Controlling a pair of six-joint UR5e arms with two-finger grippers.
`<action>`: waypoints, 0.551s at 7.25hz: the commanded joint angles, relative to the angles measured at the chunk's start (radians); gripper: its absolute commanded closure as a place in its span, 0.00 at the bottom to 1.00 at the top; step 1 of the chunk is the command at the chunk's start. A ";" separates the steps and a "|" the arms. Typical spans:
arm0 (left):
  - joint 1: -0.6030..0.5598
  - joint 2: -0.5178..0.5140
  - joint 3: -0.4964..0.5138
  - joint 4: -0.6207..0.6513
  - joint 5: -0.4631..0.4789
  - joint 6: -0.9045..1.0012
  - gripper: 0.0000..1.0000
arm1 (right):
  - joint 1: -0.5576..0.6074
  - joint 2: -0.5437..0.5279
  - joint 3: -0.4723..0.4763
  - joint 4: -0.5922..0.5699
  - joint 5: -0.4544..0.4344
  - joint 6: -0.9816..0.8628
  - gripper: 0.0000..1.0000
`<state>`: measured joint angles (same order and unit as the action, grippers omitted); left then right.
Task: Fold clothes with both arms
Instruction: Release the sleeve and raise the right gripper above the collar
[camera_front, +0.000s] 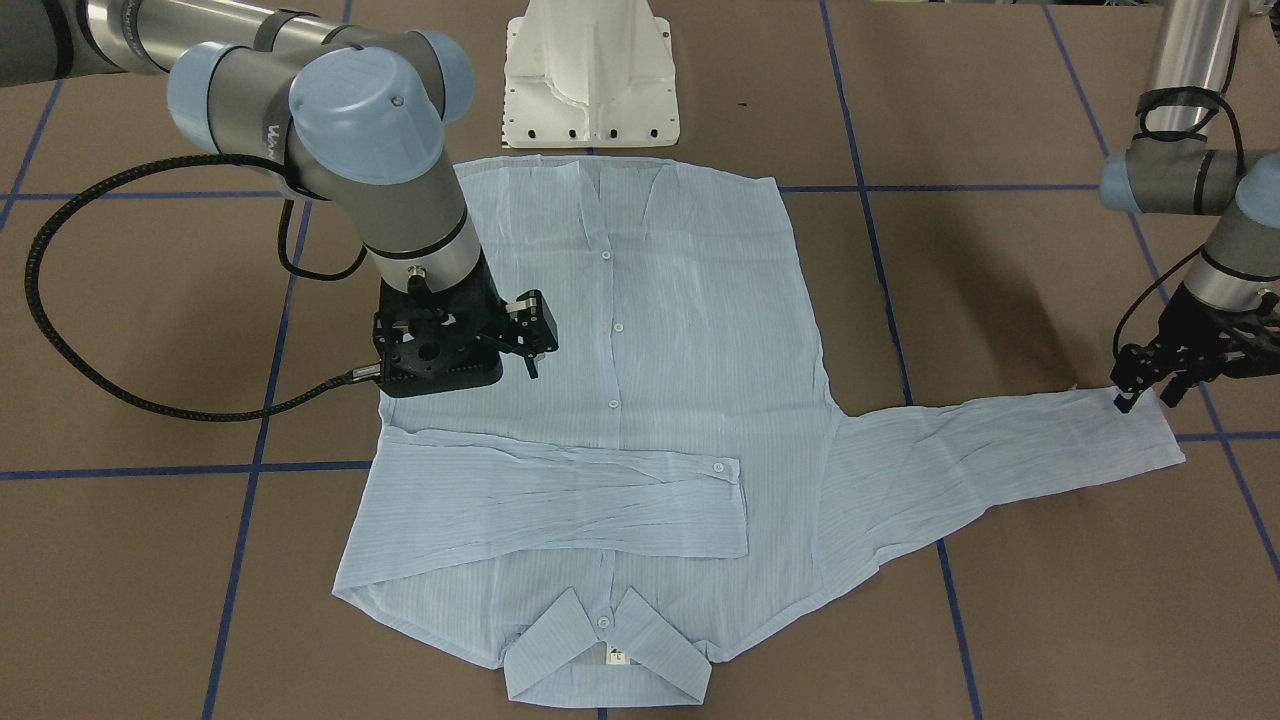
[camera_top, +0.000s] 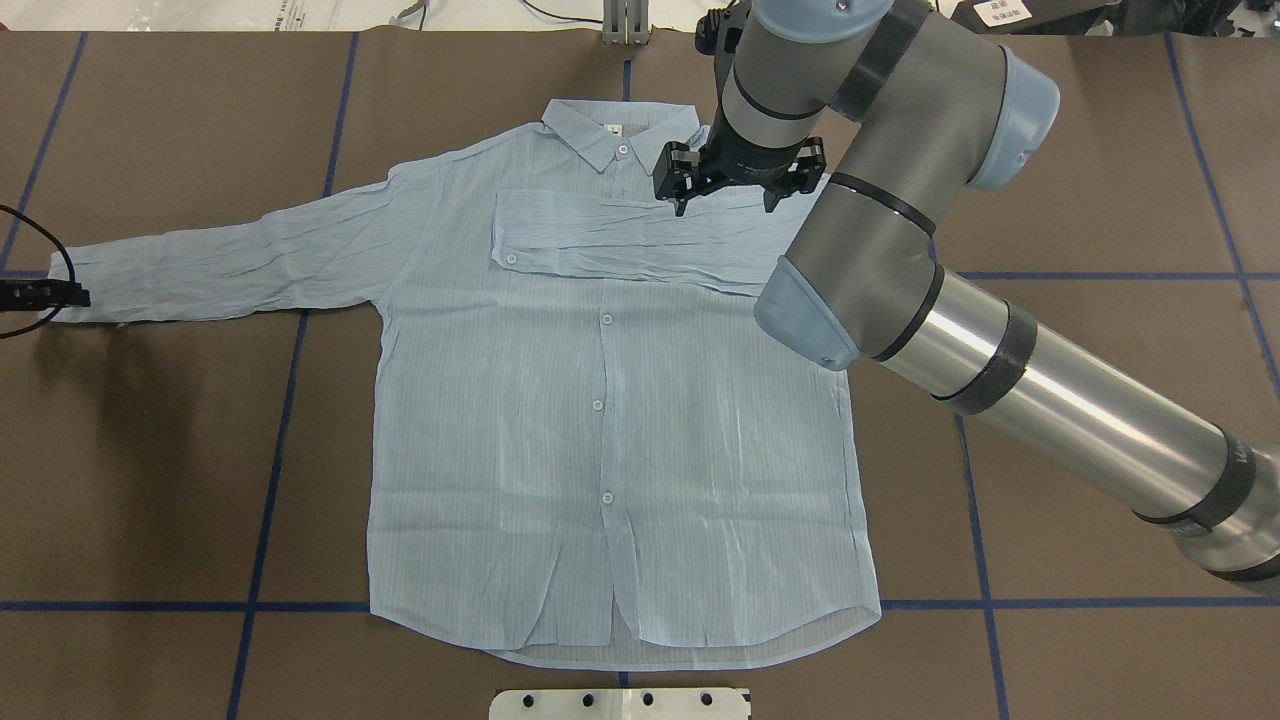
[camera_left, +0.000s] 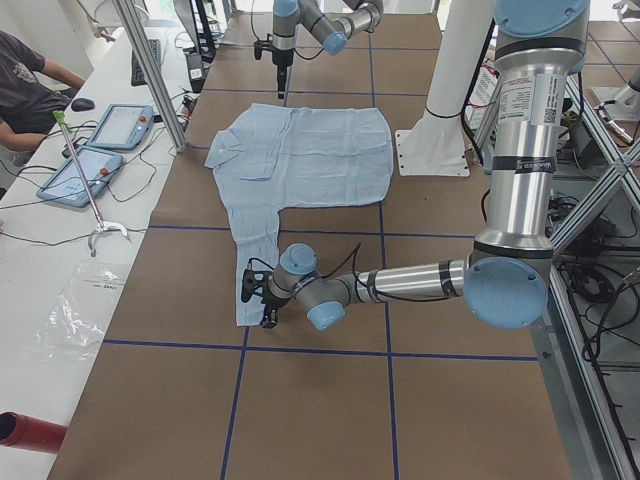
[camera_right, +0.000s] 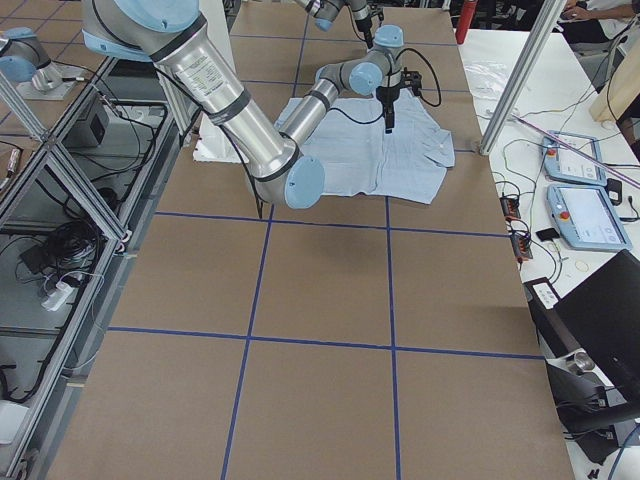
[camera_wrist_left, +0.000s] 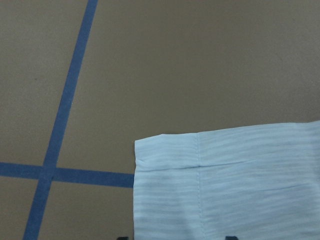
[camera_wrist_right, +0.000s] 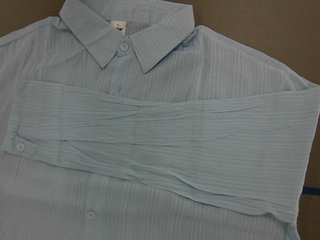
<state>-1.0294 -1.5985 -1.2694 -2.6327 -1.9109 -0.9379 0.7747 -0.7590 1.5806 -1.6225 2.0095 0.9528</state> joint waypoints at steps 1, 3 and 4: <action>-0.005 0.003 -0.001 0.000 0.003 0.004 0.30 | 0.000 -0.002 -0.001 0.001 -0.002 -0.002 0.00; -0.008 0.005 -0.001 0.000 0.004 0.001 0.34 | -0.002 -0.008 0.001 0.004 -0.003 -0.002 0.00; -0.008 0.003 0.001 0.000 0.006 -0.002 0.34 | -0.002 -0.010 0.001 0.004 -0.003 -0.002 0.00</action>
<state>-1.0362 -1.5949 -1.2699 -2.6323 -1.9066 -0.9370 0.7734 -0.7656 1.5808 -1.6191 2.0067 0.9511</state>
